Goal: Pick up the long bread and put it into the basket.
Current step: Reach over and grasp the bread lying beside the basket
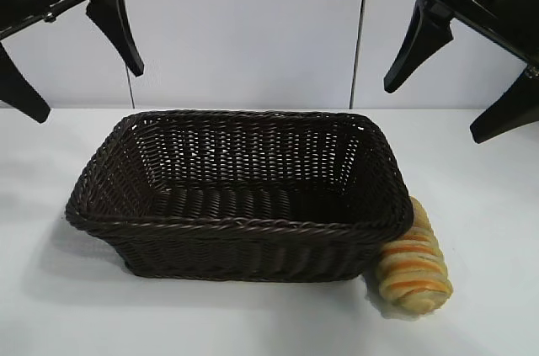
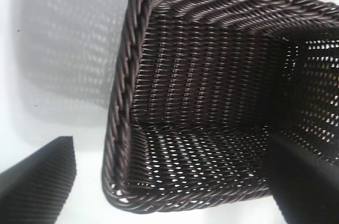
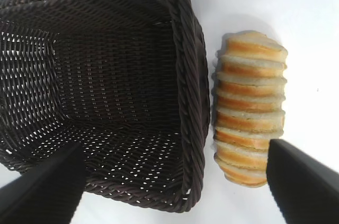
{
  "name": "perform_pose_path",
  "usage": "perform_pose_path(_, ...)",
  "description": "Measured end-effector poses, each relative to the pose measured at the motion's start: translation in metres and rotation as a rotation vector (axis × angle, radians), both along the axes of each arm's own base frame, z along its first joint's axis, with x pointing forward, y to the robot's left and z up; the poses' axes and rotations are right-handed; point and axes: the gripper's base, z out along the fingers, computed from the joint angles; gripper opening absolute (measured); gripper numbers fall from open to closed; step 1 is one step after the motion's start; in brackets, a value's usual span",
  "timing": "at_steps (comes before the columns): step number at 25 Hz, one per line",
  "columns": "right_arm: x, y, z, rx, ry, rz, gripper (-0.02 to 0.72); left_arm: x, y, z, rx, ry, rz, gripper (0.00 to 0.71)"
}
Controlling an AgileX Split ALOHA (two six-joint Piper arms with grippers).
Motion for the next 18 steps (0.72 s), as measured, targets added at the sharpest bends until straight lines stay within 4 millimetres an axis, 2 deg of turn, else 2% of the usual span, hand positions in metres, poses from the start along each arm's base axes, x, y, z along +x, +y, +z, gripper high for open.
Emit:
perform_pose_path(4, -0.001, 0.0, 0.0, -0.001, 0.006, 0.007, 0.661, -0.025, 0.012, 0.036, 0.078, -0.11, -0.052, 0.691)
perform_pose_path(10, -0.001, 0.0, 0.0, -0.001, 0.01, 0.01, 0.661, -0.06, 0.026, 0.075, 0.158, -0.238, -0.128, 0.69)
perform_pose_path(14, -0.001, 0.0, 0.0, -0.003, 0.009, 0.018, 0.661, -0.071, 0.038, 0.087, 0.165, -0.276, -0.104, 0.69)
perform_pose_path(18, -0.002, 0.0, -0.001, -0.008, 0.01, 0.027, 0.661, -0.068, 0.07, 0.086, 0.195, -0.238, -0.016, 0.69)
